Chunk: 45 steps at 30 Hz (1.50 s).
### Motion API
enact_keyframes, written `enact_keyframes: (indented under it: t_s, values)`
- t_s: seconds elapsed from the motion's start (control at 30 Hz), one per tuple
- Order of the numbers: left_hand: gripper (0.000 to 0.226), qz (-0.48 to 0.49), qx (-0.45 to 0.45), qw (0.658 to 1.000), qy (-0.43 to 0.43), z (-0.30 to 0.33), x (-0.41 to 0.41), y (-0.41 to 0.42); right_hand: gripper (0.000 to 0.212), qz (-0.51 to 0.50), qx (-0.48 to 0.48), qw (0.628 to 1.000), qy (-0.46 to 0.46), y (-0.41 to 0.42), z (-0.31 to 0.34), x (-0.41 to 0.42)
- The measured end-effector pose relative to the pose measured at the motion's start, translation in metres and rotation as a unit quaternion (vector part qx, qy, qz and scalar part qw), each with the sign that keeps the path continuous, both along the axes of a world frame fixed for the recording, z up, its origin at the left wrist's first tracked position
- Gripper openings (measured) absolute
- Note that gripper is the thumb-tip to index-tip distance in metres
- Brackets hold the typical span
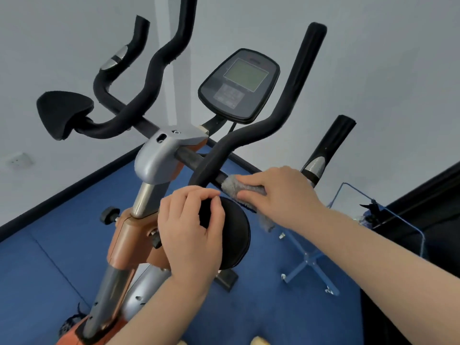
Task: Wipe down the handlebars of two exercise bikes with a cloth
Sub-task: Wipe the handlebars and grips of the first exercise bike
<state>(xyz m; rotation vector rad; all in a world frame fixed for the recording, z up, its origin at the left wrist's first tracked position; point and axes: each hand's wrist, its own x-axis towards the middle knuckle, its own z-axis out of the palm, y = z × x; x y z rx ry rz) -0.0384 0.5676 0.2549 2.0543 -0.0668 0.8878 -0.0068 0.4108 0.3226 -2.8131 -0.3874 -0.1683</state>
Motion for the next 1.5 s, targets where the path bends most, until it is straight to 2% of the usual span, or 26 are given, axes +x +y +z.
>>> enact_keyframes:
  t_s: [0.07,0.13,0.2,0.27,0.37,0.43,0.57,0.63,0.73,0.83,0.9,0.93,0.97,1.03,1.1,1.2,1.23,1.33,1.5]
  values:
    - [0.007,-0.003,0.001,1.000,-0.003,0.002,-0.001,0.000,0.026,0.062,-0.056,0.996,-0.011,-0.024,0.006,-0.020]
    - [0.008,-0.006,0.003,1.000,0.003,0.005,-0.002,0.001,0.023,0.130,-0.048,0.990,-0.013,-0.047,0.012,-0.029]
    - [0.010,-0.005,0.007,1.000,0.022,0.008,-0.006,0.001,0.021,0.155,-0.029,0.987,-0.022,-0.063,0.015,-0.025]
    - [0.013,0.010,0.001,0.999,0.040,0.011,-0.009,-0.002,0.019,0.108,-0.040,0.992,-0.055,-0.057,0.009,-0.024]
    - [0.018,0.034,-0.002,0.998,0.061,0.019,-0.009,-0.009,0.017,-0.017,-0.045,0.989,-0.138,-0.014,-0.016,-0.033]
    - [0.019,0.053,0.023,0.996,0.062,0.027,-0.003,-0.016,0.021,-0.033,-0.030,0.985,-0.169,0.014,-0.026,-0.033]
    - [0.015,0.092,0.085,0.990,0.071,0.032,0.005,-0.024,0.025,0.059,0.047,0.989,-0.125,-0.003,-0.018,-0.017]
    - [0.016,0.094,0.102,0.987,0.081,0.030,0.005,-0.024,0.021,0.119,0.037,0.982,-0.142,-0.026,-0.016,-0.023]
    - [0.015,0.086,0.099,0.988,0.084,0.029,0.003,-0.022,0.025,0.158,0.026,0.973,-0.169,-0.046,-0.020,-0.028]
    - [0.013,0.066,0.102,0.989,0.083,0.031,0.000,-0.020,0.024,0.144,0.077,0.968,-0.191,-0.053,-0.021,-0.028]
    - [0.011,0.048,0.102,0.991,0.077,0.030,-0.003,-0.016,0.026,0.053,0.211,0.955,-0.203,-0.056,-0.020,-0.036]
    - [0.011,0.043,0.097,0.992,0.074,0.029,-0.004,-0.015,0.026,-0.014,0.320,0.929,-0.186,-0.056,-0.019,-0.042]
    - [0.011,0.041,0.090,0.992,0.072,0.028,-0.005,-0.014,0.025,-0.080,0.434,0.883,-0.157,-0.053,-0.018,-0.050]
    - [0.010,0.042,0.078,0.993,0.074,0.027,-0.007,-0.014,0.022,-0.186,0.628,0.752,-0.076,-0.038,-0.021,-0.066]
    - [0.011,0.043,0.072,0.994,0.073,0.027,-0.007,-0.014,0.021,-0.257,0.717,0.647,0.014,-0.023,-0.028,-0.081]
    - [0.011,0.038,0.078,0.994,0.064,0.025,-0.007,-0.013,0.024,-0.299,0.778,0.533,0.146,-0.010,-0.030,-0.100]
    - [0.011,0.036,0.079,0.994,0.063,0.024,-0.007,-0.012,0.025,-0.313,0.781,0.505,0.191,-0.010,-0.032,-0.105]
    - [0.012,0.031,0.074,0.995,0.062,0.022,-0.007,-0.011,0.019,-0.351,0.765,0.458,0.288,-0.019,-0.035,-0.112]
    - [0.012,0.026,0.080,0.994,0.067,0.022,-0.007,-0.011,0.026,-0.244,0.802,0.370,0.401,-0.012,-0.035,-0.083]
